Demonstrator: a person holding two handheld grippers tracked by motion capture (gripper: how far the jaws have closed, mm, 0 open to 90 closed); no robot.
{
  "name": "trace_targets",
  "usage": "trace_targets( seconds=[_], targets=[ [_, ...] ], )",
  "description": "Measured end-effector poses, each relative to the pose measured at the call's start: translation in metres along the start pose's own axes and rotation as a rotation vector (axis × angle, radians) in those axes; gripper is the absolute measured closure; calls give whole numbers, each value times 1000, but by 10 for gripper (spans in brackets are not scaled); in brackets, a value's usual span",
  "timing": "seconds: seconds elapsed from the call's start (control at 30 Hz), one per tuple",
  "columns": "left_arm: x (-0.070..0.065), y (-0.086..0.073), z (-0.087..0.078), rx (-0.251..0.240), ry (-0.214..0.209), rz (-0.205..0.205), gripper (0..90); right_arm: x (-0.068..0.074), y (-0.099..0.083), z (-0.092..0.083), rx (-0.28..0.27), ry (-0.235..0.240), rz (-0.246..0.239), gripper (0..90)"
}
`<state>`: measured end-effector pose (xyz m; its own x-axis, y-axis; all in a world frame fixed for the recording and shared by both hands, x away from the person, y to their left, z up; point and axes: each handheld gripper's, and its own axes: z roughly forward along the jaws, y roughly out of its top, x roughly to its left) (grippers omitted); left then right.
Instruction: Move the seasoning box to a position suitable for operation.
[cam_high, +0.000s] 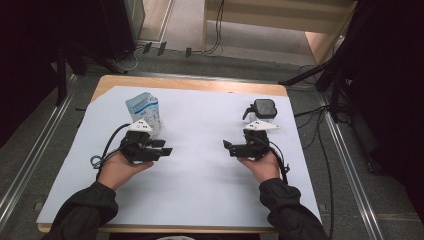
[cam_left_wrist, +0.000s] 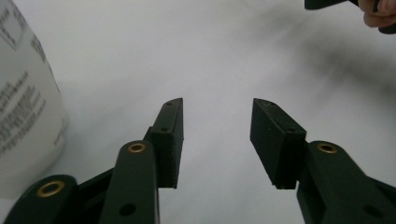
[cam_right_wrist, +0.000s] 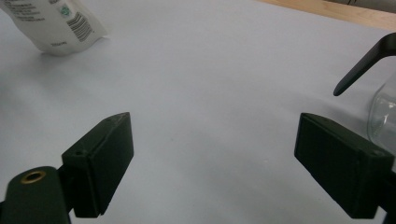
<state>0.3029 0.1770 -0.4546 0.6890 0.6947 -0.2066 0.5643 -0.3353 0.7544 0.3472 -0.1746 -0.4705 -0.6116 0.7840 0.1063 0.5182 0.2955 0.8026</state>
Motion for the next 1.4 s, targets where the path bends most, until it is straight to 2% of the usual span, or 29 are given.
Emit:
trace_targets(
  seconds=[0.03,0.13,0.2,0.33,0.37,0.47,0.53,0.6,0.7,0.83,0.9,0.93,1.0,1.03,1.07,1.2,1.27,1.4],
  targets=[
    [-1,1,0,7,-5,-2,522,-1,0,-1,-3,12,-8,156],
    [-1,0,1,28,-1,9,506,-1,0,-5,-14,-9,-12,163],
    [-1,-2,3,38,15,9,501,-3,-1,-13,-46,-28,-6,199],
    [-1,-4,3,50,16,14,482,-6,-1,-20,-65,-2,3,221],
    [0,-4,2,71,6,21,478,-6,-1,-21,-67,-3,-4,227],
    [0,-5,1,73,2,30,475,-5,-2,-22,-59,-7,-17,267],
    [0,-5,-1,62,-19,29,488,-3,-5,-21,-30,-25,-53,314],
    [1,-6,-3,59,-24,34,488,-3,-6,-21,-30,-24,-60,334],
    [2,-7,-4,47,-39,31,488,-6,-7,-25,-39,-6,-23,393],
    [7,-9,-5,46,-34,42,523,-12,-8,-33,-63,-2,-3,426],
    [8,-9,-4,52,-36,36,531,-13,-8,-34,-63,-9,-3,439],
    [10,-9,-4,55,-37,19,528,-16,-8,-37,-50,-15,-13,460],
    [11,-9,-4,52,-35,18,522,-19,-7,-36,-24,14,3,483],
    [10,-9,-4,48,-40,19,522,-19,-7,-36,-24,14,3,483],
    [10,-9,-5,43,-46,27,521,-22,-7,-36,-19,37,22,526],
    [9,-10,-5,33,-29,45,519,-24,-8,-38,-36,20,8,529],
    [10,-10,-4,51,-21,45,518,-27,-10,-40,-51,14,19,528],
    [9,-10,-4,58,-11,49,508,-31,-12,-40,-49,11,43,512]
  ],
)
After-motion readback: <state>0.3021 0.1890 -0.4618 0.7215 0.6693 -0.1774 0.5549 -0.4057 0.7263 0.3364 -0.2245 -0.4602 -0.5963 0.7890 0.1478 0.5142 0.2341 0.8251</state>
